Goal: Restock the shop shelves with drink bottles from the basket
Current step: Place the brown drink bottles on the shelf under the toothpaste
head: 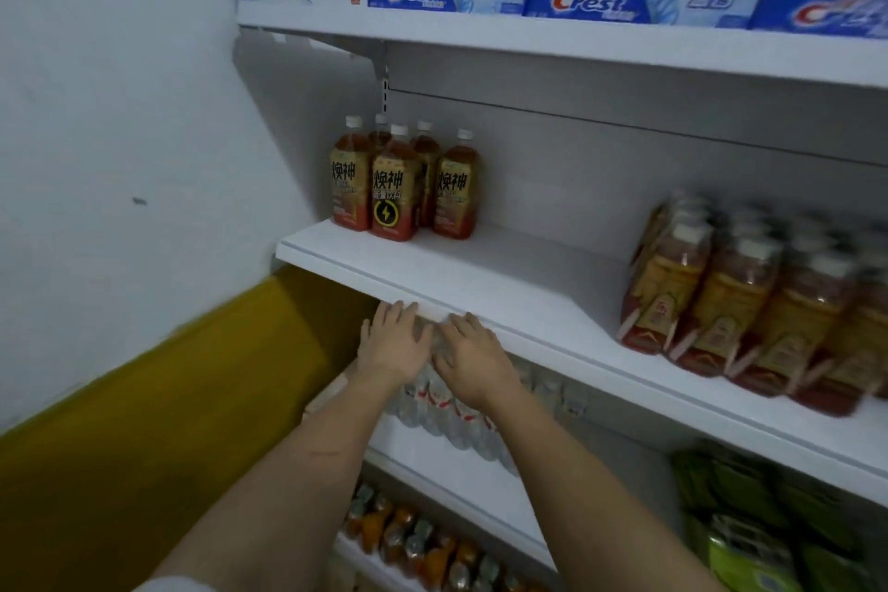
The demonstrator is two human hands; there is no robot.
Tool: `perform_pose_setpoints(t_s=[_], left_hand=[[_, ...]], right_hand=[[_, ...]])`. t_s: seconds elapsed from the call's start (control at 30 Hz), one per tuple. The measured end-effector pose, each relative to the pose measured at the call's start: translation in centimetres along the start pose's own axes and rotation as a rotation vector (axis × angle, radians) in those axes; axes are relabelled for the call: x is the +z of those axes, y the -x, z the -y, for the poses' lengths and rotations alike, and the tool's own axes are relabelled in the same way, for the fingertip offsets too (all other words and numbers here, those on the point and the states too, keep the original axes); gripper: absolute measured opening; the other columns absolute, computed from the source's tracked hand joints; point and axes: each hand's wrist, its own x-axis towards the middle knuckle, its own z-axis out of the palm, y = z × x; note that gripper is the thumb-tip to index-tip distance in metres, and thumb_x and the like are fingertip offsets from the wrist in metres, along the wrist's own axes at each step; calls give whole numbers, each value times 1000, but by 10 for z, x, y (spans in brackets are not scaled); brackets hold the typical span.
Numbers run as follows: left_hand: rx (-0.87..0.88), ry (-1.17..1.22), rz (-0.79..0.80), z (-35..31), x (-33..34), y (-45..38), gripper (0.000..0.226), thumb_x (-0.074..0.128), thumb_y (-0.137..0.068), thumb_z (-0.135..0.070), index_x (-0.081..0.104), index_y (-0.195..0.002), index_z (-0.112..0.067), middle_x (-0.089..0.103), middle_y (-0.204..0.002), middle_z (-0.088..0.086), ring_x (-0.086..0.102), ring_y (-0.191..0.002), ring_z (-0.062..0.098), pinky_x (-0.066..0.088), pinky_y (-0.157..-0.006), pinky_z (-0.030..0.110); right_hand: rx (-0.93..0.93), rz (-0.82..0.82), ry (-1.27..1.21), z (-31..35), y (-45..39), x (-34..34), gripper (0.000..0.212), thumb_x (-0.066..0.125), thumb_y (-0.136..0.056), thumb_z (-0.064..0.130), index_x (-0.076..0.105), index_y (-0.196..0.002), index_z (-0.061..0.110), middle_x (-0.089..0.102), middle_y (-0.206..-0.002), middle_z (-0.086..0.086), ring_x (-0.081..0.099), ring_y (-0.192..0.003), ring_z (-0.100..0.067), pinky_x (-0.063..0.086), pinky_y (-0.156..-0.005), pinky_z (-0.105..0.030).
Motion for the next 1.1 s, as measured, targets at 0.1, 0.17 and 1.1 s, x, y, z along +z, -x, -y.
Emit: perform_pose_setpoints(t_s=[0.1,0.17,1.1], left_hand=[[28,-97,68,-11,10,46,56,25,-105,-48,21,-157,-27,17,-165,-2,9,-151,21,9,-121,44],[31,-106,111,-15,19,74,59,24,-103,-52,19,-157,-28,16,-165,-1,9,-151,22,6,-121,46],[248,-224,677,9,182,237,63,16,-100,-62,28,-154,-34,25,-164,-1,14,-151,25,10,-121,50]], right_hand=[[105,88,-36,-5,53,-5,61,38,-102,45,24,-157,22,23,-163,-2,21,-149,-23,20,-120,-44],[196,155,-50,-7,86,-6,61,31,-103,53,22,-157,27,18,-165,0,18,-150,-24,18,-120,-48],[743,391,-344,-10,295,139,66,25,-100,63,27,-156,28,17,-165,-4,16,-150,-32,19,-119,-54]])
